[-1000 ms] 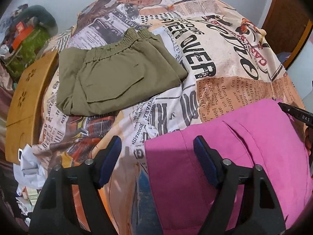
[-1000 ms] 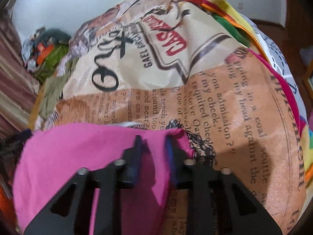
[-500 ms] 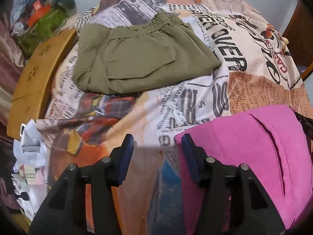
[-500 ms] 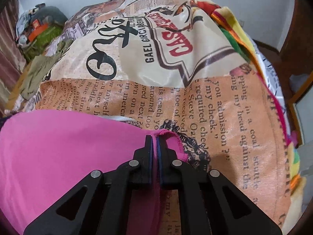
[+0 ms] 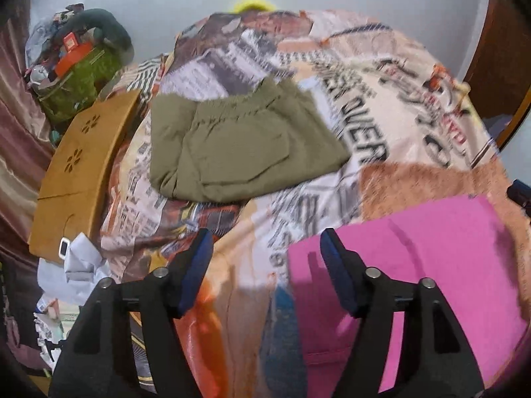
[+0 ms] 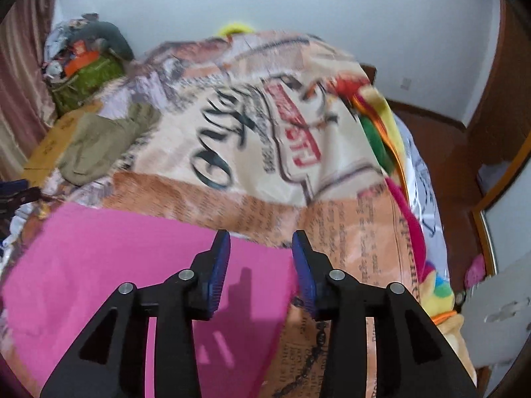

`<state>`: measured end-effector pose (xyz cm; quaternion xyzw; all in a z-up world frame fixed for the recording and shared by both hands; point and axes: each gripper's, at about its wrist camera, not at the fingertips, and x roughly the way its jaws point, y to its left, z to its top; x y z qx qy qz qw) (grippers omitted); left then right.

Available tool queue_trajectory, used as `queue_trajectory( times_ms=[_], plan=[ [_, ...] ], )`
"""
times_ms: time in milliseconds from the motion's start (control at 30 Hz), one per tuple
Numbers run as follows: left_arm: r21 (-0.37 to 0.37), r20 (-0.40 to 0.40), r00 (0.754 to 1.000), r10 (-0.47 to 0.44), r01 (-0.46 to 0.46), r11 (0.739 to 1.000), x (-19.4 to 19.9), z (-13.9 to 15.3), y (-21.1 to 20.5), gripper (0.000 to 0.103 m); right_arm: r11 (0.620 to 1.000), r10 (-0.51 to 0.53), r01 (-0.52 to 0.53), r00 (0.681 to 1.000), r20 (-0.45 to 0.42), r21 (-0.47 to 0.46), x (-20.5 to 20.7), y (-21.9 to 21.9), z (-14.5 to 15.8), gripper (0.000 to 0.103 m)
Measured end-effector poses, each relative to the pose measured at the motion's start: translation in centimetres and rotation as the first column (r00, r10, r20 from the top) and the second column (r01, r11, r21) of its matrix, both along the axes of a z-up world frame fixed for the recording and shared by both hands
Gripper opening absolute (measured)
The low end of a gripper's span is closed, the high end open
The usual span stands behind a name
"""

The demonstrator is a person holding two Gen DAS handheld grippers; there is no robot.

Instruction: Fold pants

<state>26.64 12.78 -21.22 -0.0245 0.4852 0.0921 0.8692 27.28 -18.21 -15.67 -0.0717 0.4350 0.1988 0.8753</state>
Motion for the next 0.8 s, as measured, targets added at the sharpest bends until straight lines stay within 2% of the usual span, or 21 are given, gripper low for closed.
queue_trajectory(
  times_ms=[133,233,367,533,667,800],
  plan=[
    [-0.006,0.058,0.998,-0.033,0.033,0.999,0.5,2.3,-1.4,0.079,0.998,0.049,-0.05,0.999,0.019,0.041,-0.5,2.0,1.5,0.053],
    [0.008,0.089,0.994,-0.07,0.07,0.998,0.8,3.3,-2.8,0.083,0.992,0.102,-0.103,0.995,0.014,0.068,-0.7,4.0,1.9,0.054],
    [0.023,0.097,0.989,-0.115,0.113,0.993,1.3,3.3,-4.3,0.086,0.984,0.154,-0.152,0.988,-0.011,0.096,-1.0,6.3,1.5,0.066],
    [-0.002,0.061,0.986,-0.155,0.156,0.988,2.2,1.9,-5.8,0.088,0.972,0.21,-0.201,0.975,-0.067,0.12,-1.0,8.4,0.5,0.066],
    [-0.028,0.009,0.986,-0.168,0.168,0.985,2.9,0.2,-6.4,0.088,0.962,0.258,-0.241,0.955,-0.144,0.125,-0.9,9.9,-1.3,0.066],
    [-0.085,-0.104,0.972,-0.21,0.202,0.976,3.3,-2.9,-7.2,0.088,0.954,0.295,-0.27,0.923,-0.245,0.132,-1.1,10.5,-3.5,0.066]
  ],
)
